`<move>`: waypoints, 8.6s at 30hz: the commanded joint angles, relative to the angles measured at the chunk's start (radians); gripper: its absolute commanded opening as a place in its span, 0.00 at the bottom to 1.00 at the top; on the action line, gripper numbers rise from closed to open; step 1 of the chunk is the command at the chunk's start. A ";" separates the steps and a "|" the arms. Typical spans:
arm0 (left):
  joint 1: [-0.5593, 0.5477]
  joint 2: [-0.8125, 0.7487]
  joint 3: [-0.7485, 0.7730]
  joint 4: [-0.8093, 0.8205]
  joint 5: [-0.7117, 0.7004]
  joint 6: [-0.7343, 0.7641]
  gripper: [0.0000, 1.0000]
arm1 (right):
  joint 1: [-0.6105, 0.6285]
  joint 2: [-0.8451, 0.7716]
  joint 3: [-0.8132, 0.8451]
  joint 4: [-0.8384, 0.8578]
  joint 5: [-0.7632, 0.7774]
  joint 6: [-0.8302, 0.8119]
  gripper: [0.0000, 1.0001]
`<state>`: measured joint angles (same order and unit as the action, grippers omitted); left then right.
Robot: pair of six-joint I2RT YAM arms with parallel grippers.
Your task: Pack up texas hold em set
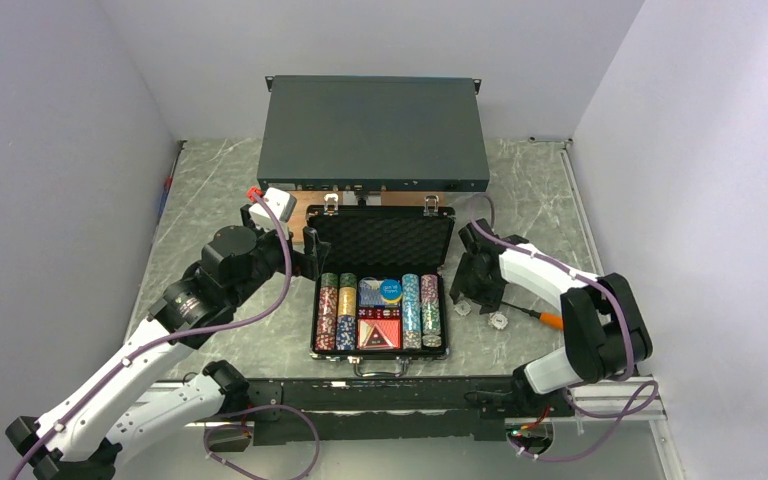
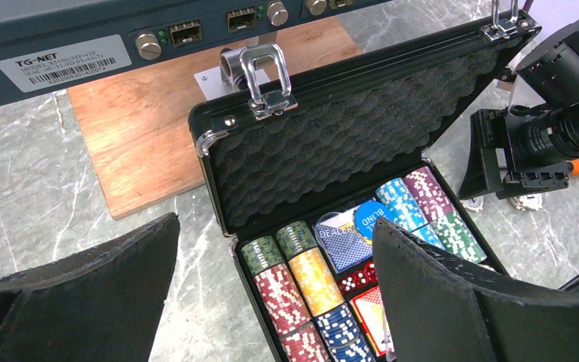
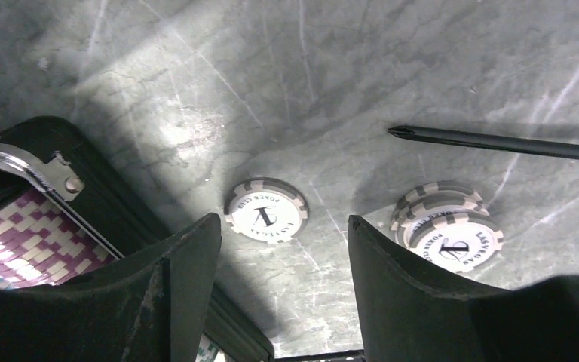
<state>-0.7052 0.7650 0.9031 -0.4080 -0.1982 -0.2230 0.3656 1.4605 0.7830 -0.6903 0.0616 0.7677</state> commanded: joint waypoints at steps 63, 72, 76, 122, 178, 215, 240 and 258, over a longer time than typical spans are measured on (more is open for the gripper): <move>0.003 0.000 0.009 0.030 0.010 -0.001 0.99 | 0.004 -0.032 0.022 0.032 0.037 -0.052 0.56; 0.003 0.003 0.011 0.028 0.014 -0.001 0.99 | 0.018 0.014 0.007 0.062 0.027 -0.034 0.55; 0.003 0.000 0.010 0.031 0.013 0.000 0.99 | 0.029 0.042 0.009 0.067 0.023 -0.024 0.54; 0.003 0.003 0.011 0.028 0.016 -0.003 0.99 | 0.040 -0.164 -0.066 -0.080 0.052 0.047 0.55; 0.003 -0.002 0.012 0.027 0.011 -0.001 0.99 | -0.266 -0.045 -0.147 -0.033 0.050 0.089 0.35; -0.320 0.223 -0.420 0.920 0.059 -0.613 0.89 | -0.200 -0.106 0.155 -0.310 -0.254 0.002 0.00; -0.588 0.970 -0.320 1.774 -0.244 -0.615 0.70 | -0.034 -0.079 0.340 -0.447 -0.301 0.070 0.00; -0.563 1.049 -0.283 1.759 -0.134 -0.679 0.63 | 0.005 -0.122 0.352 -0.428 -0.333 0.111 0.00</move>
<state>-1.2728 1.7985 0.5941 1.3041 -0.3382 -0.8787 0.3569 1.3788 1.1046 -1.1130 -0.2489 0.8455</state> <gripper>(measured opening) 0.637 0.439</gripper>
